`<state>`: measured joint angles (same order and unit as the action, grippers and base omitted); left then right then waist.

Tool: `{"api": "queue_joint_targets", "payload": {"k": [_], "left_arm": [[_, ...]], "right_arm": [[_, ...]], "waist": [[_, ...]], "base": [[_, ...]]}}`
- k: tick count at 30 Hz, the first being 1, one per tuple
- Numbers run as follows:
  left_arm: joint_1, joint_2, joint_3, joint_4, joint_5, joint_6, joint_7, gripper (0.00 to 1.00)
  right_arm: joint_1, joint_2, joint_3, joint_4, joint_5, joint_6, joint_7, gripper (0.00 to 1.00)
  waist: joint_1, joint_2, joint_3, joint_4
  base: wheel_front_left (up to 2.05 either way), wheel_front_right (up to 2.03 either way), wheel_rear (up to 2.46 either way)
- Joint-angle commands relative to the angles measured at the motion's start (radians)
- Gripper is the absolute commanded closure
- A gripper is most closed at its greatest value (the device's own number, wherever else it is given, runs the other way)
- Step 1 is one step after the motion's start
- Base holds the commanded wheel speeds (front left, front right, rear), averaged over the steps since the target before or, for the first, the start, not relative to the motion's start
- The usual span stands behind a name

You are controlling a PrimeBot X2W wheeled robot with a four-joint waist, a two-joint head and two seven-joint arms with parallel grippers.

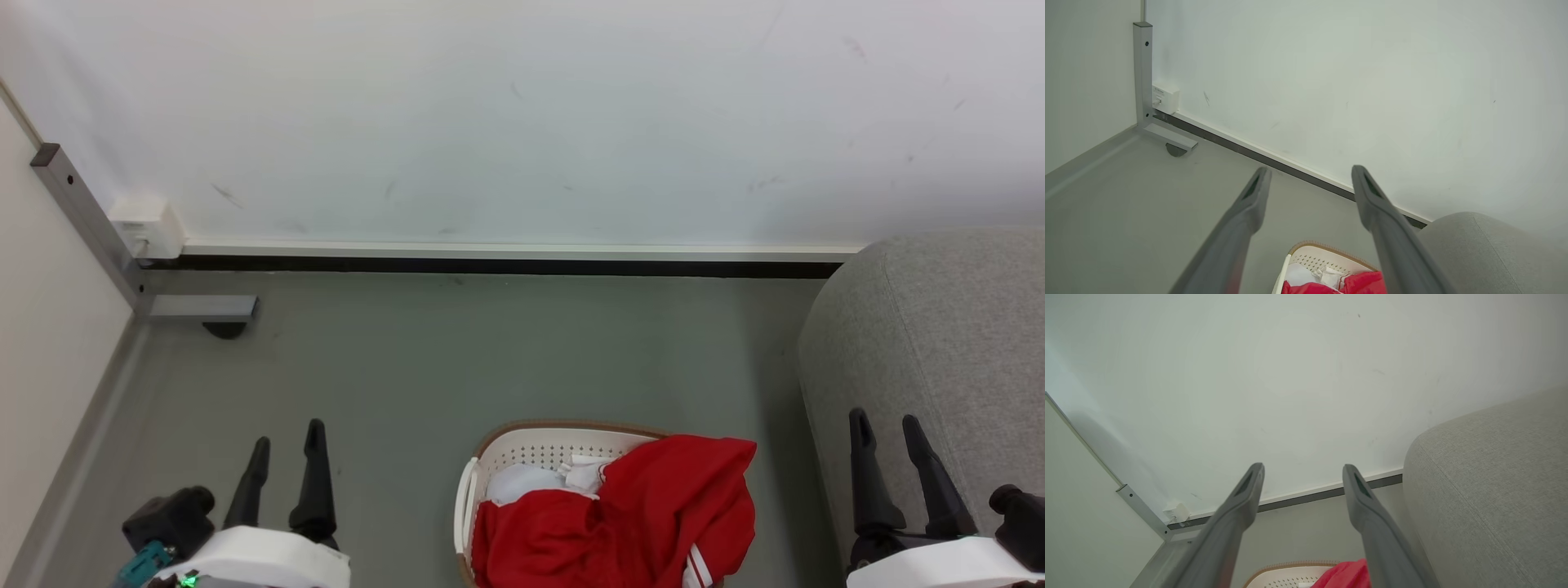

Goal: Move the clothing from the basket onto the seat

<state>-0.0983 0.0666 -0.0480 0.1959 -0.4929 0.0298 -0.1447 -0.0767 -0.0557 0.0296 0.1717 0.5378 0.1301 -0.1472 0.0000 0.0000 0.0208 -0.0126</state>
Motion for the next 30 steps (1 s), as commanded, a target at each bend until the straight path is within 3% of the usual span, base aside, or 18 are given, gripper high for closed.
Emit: {"api": "queue_joint_targets", "payload": {"k": [1, 30], "left_arm": [[-0.02, 0.009, -0.003, -0.01, 0.034, 0.005, -0.012, 0.0], [-0.015, -0.012, 0.023, 0.027, 0.252, -0.015, -0.08, 0.0]], "right_arm": [[-0.016, -0.006, 0.003, -0.006, -0.03, 0.001, -0.01, 0.0], [-0.025, -0.006, 0.025, 0.034, -0.239, 0.001, -0.076, 0.0]], "waist": [[0.0, 0.0, 0.001, 0.0], [0.0, 0.0, -0.006, -0.009]], "base": [[0.0, 0.0, 0.0], [0.0, 0.0, 0.0]]}}
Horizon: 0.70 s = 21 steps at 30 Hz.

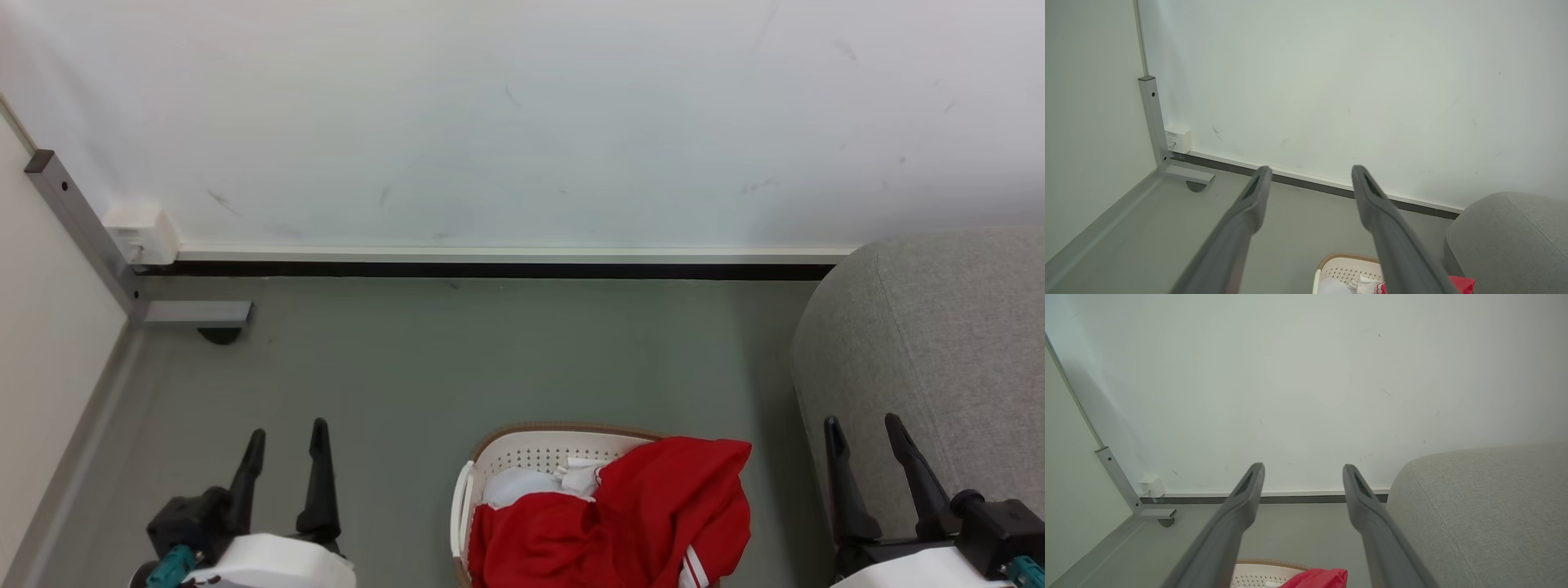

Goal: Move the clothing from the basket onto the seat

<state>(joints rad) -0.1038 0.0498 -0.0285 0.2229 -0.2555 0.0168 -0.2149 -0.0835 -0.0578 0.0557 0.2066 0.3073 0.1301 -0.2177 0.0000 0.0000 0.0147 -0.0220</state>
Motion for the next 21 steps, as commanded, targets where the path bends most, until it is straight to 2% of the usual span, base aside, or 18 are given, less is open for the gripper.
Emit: {"api": "queue_joint_targets", "payload": {"k": [1, 9, 21], "left_arm": [[-0.01, 0.004, 0.005, 0.0, 0.022, -0.004, -0.012, 0.0], [-0.011, 0.002, 0.014, 0.006, 0.076, -0.011, -0.028, 0.0], [-0.015, 0.002, 0.007, 0.002, 0.147, 0.001, -0.046, 0.0]], "right_arm": [[-0.018, -0.003, -0.001, 0.0, -0.014, 0.001, -0.007, 0.0], [-0.018, 0.0, 0.002, -0.002, -0.066, 0.001, -0.024, 0.0], [-0.018, 0.003, 0.006, -0.003, -0.137, 0.001, -0.044, 0.0]], "waist": [[0.0, 0.0, 0.0, 0.0], [0.0, 0.0, 0.001, -0.003], [0.0, 0.0, 0.004, -0.005]], "base": [[0.0, 0.0, 0.0], [0.0, 0.0, 0.0], [0.0, 0.0, 0.0]]}}
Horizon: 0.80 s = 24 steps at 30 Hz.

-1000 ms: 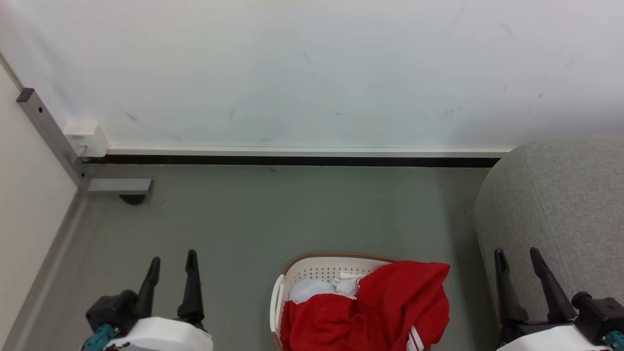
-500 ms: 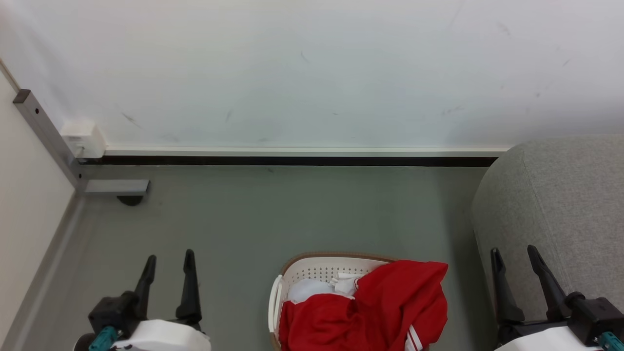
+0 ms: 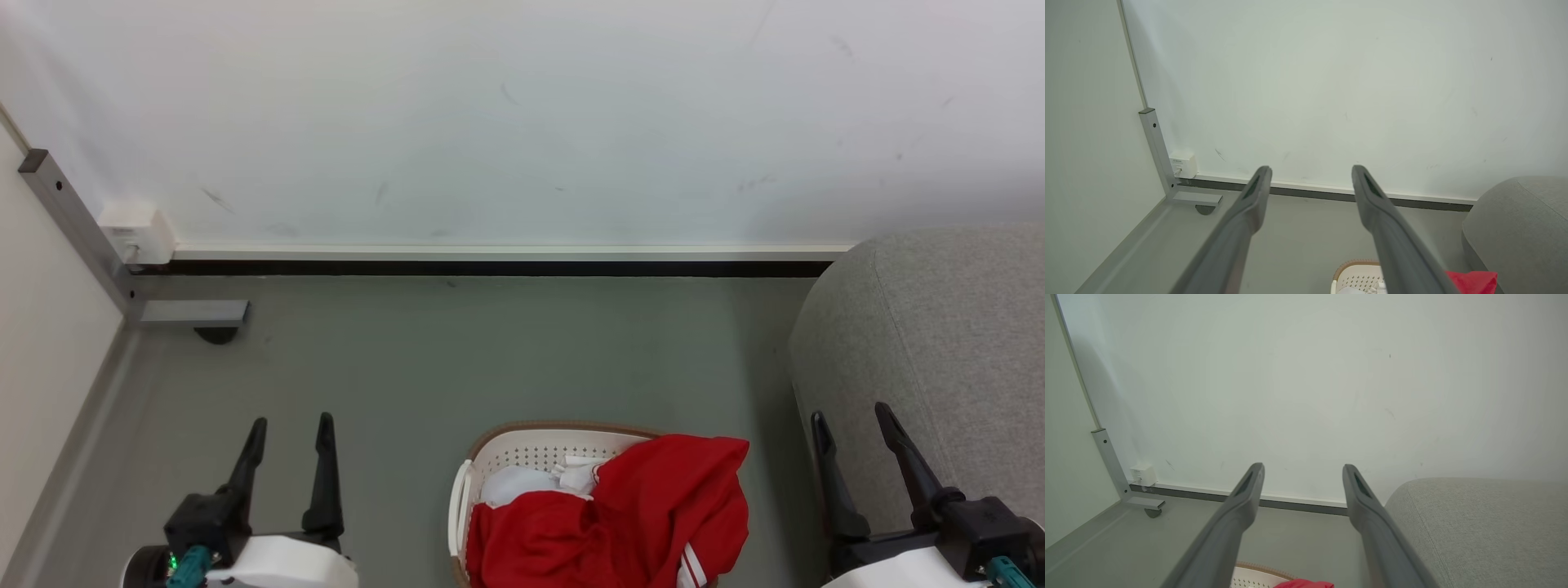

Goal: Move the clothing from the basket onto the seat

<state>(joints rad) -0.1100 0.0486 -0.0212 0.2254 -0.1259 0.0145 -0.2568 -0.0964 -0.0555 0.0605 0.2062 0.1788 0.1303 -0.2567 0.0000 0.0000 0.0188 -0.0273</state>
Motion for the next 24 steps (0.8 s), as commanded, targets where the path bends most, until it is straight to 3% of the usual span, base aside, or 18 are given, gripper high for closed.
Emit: {"api": "queue_joint_targets", "payload": {"k": [1, 24], "left_arm": [[-0.009, 0.003, -0.001, -0.001, 0.023, 0.004, -0.007, 0.0], [-0.015, 0.003, 0.007, -0.013, 0.016, 0.0, -0.008, 0.0]], "right_arm": [[-0.005, 0.001, 0.002, -0.003, -0.014, 0.001, -0.007, 0.0], [-0.005, 0.004, -0.002, -0.003, -0.01, 0.001, -0.009, 0.0]], "waist": [[0.0, 0.0, 0.0, 0.0], [0.0, 0.0, 0.005, -0.003]], "base": [[0.0, 0.0, 0.0], [0.0, 0.0, 0.0]]}}
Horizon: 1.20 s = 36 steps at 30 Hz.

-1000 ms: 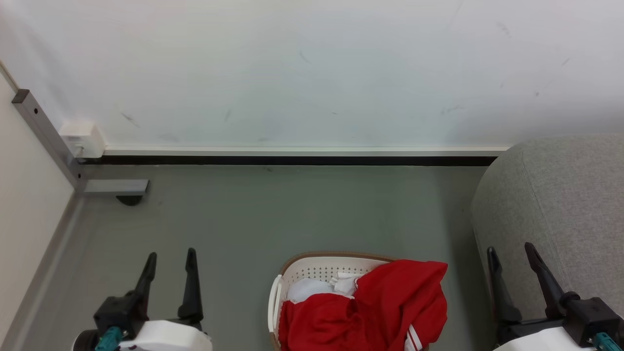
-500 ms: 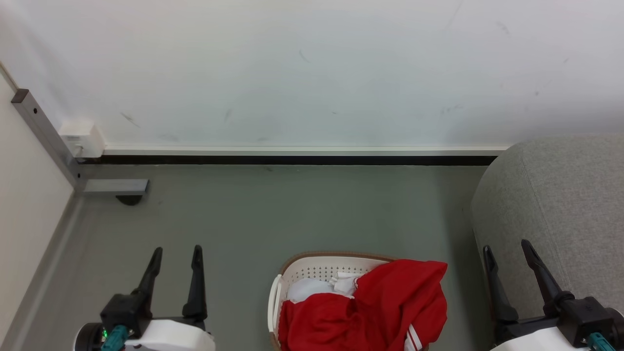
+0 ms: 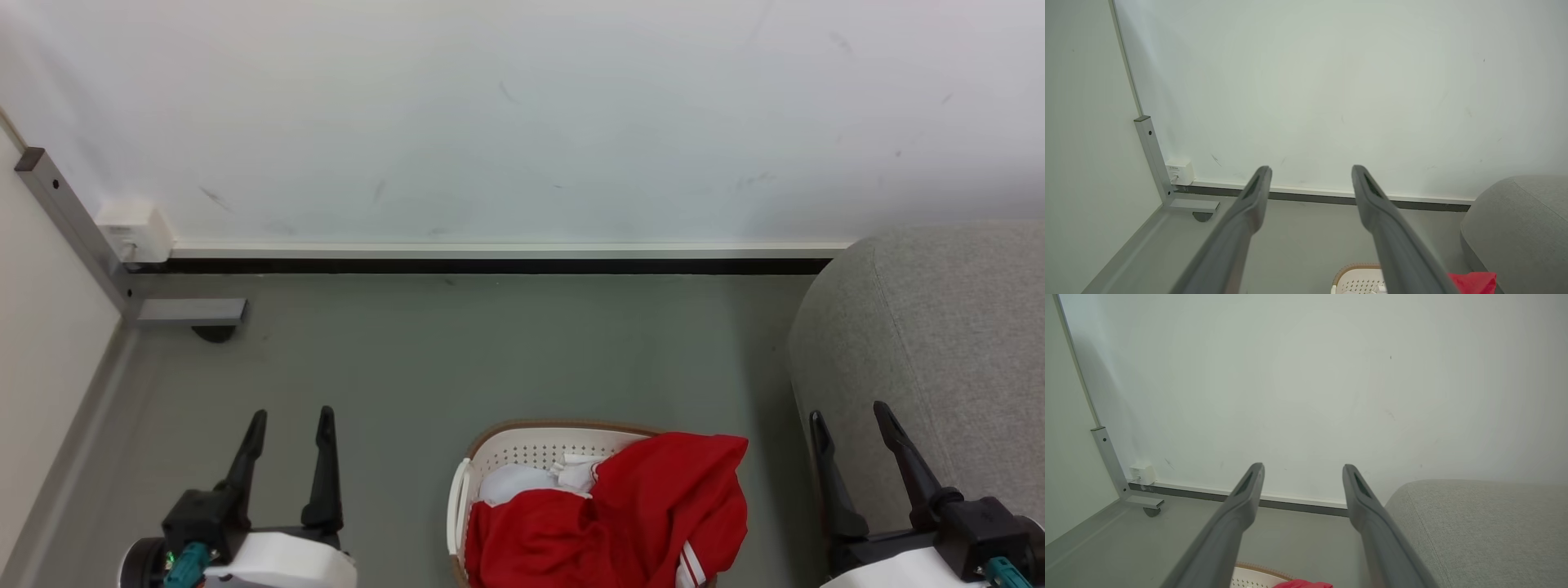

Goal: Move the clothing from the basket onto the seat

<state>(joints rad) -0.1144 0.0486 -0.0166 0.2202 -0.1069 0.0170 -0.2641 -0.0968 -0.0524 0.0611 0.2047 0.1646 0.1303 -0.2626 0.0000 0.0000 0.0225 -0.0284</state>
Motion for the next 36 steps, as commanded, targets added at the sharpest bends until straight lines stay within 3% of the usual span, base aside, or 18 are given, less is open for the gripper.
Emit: {"api": "queue_joint_targets", "payload": {"k": [1, 12, 23, 30, 36], "left_arm": [[-0.01, 0.003, 0.002, -0.011, -0.005, -0.001, -0.001, 0.0], [-0.034, 0.003, 0.001, -0.047, -0.029, -0.008, -0.001, 0.0], [-0.145, 0.003, 0.006, -0.037, 0.006, -0.055, -0.001, 0.0], [-0.245, 0.012, -0.007, 0.041, 0.039, -0.099, -0.001, 0.0], [-0.364, 0.037, -0.062, 0.204, 0.07, -0.129, -0.001, 0.0]], "right_arm": [[-0.006, 0.001, -0.004, -0.003, 0.005, 0.001, -0.003, 0.0], [-0.04, -0.008, -0.02, -0.026, 0.006, 0.001, -0.003, 0.0], [-0.139, -0.003, -0.034, -0.082, 0.015, 0.001, -0.002, 0.0], [-0.213, 0.002, -0.037, -0.122, 0.039, 0.001, -0.002, 0.0], [-0.259, 0.002, -0.042, -0.163, 0.078, 0.001, -0.002, 0.0]], "waist": [[0.0, 0.0, 0.002, -0.004], [0.0, 0.0, 0.066, -0.049], [0.0, 0.0, 0.254, -0.138], [0.0, 0.0, 0.378, -0.178], [0.0, 0.0, 0.483, -0.209]], "base": [[0.0, 0.0, 0.0], [0.0, 0.0, 0.0], [0.0, 0.0, 0.0], [0.0, 0.0, 0.0], [0.0, 0.0, 0.0]]}}
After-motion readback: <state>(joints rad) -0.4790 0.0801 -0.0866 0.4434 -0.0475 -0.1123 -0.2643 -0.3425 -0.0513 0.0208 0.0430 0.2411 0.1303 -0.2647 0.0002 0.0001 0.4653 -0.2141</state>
